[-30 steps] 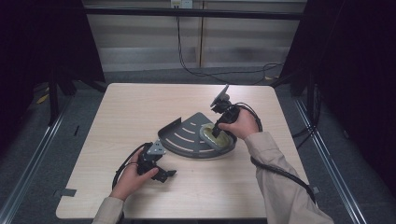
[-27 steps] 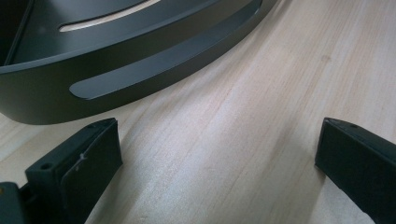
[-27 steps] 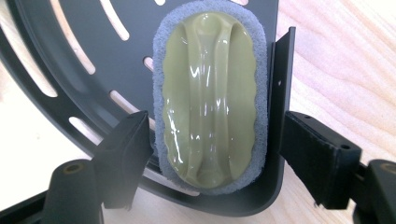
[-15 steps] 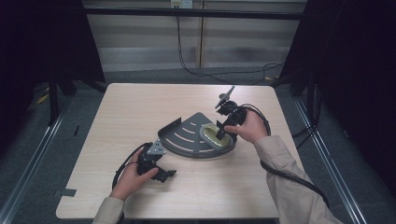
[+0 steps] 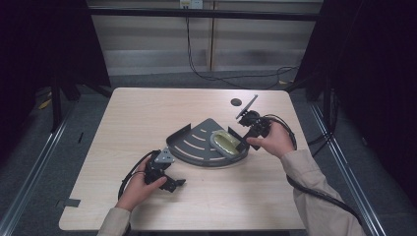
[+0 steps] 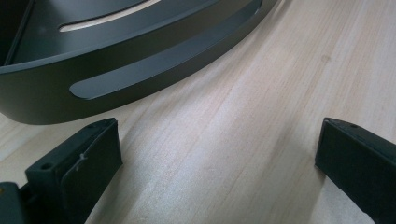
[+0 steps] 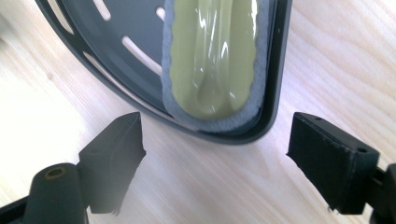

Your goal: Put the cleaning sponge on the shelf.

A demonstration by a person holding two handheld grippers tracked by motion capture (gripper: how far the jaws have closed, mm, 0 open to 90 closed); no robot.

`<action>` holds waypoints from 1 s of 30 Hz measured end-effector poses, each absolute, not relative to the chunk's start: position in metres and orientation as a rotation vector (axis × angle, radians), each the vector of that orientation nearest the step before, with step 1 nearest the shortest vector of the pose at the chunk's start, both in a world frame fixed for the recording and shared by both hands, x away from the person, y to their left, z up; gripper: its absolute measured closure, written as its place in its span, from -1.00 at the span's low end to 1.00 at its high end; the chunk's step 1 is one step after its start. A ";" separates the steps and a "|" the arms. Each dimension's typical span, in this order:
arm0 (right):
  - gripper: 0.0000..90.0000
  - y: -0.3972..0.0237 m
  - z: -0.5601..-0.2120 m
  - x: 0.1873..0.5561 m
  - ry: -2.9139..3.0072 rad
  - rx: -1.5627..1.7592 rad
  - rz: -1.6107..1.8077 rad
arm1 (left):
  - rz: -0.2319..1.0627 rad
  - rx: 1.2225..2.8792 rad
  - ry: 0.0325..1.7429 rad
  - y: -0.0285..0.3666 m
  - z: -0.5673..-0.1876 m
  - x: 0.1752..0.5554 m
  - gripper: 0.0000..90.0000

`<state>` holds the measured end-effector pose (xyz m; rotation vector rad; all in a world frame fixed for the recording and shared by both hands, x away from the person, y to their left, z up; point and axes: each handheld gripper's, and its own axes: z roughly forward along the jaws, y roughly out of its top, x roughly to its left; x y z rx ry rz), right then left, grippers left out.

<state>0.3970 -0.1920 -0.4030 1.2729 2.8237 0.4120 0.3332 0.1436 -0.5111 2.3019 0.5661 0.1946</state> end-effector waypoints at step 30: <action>-0.63 -0.229 -0.435 0.348 2.853 1.213 0.454 | 0.189 2.300 0.569 0.144 -0.511 0.333 -1.00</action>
